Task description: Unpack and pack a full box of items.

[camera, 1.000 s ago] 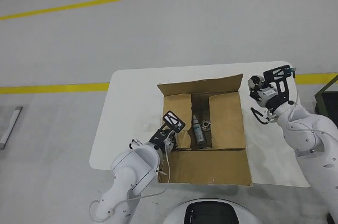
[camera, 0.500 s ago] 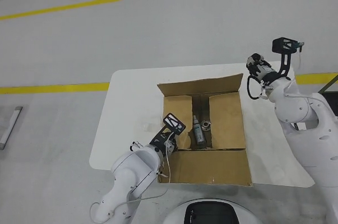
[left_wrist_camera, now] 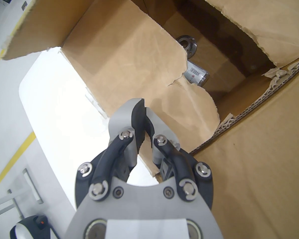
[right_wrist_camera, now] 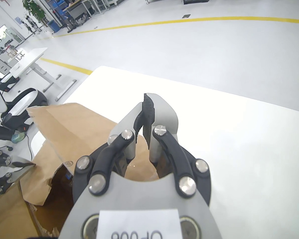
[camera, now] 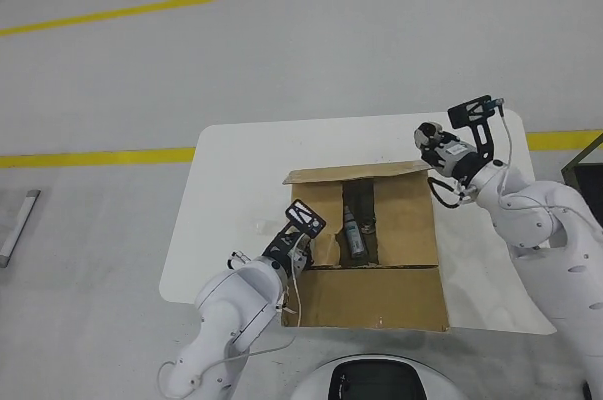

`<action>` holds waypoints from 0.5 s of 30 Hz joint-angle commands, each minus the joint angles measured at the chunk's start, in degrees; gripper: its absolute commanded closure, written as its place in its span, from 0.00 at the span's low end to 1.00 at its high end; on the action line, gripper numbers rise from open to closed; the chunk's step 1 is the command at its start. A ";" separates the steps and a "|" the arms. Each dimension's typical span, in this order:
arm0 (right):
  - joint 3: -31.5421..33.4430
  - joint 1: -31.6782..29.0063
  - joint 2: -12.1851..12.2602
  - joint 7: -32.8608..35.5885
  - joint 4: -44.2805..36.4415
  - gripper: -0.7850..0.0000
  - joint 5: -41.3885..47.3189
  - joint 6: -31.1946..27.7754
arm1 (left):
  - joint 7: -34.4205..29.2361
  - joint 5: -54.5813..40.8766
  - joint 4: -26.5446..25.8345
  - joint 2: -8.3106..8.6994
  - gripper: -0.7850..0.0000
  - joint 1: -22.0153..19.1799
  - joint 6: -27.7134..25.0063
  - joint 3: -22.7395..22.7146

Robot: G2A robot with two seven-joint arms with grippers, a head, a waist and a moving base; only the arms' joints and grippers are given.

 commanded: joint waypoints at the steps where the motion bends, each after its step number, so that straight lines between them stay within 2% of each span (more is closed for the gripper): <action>1: 0.19 -1.41 0.18 0.34 -1.27 1.00 -0.72 -1.30 | -0.63 0.15 -0.92 0.28 0.00 0.67 -0.97 -1.41; 9: -0.43 -5.15 0.60 1.58 -4.15 1.00 -3.42 -4.11 | -3.51 -2.83 -7.73 1.28 0.00 4.91 -1.03 -8.87; 15: -2.90 -6.69 0.36 1.55 -5.12 1.00 -5.72 -1.58 | -6.31 -6.56 -13.11 2.13 0.00 8.29 -2.68 -15.86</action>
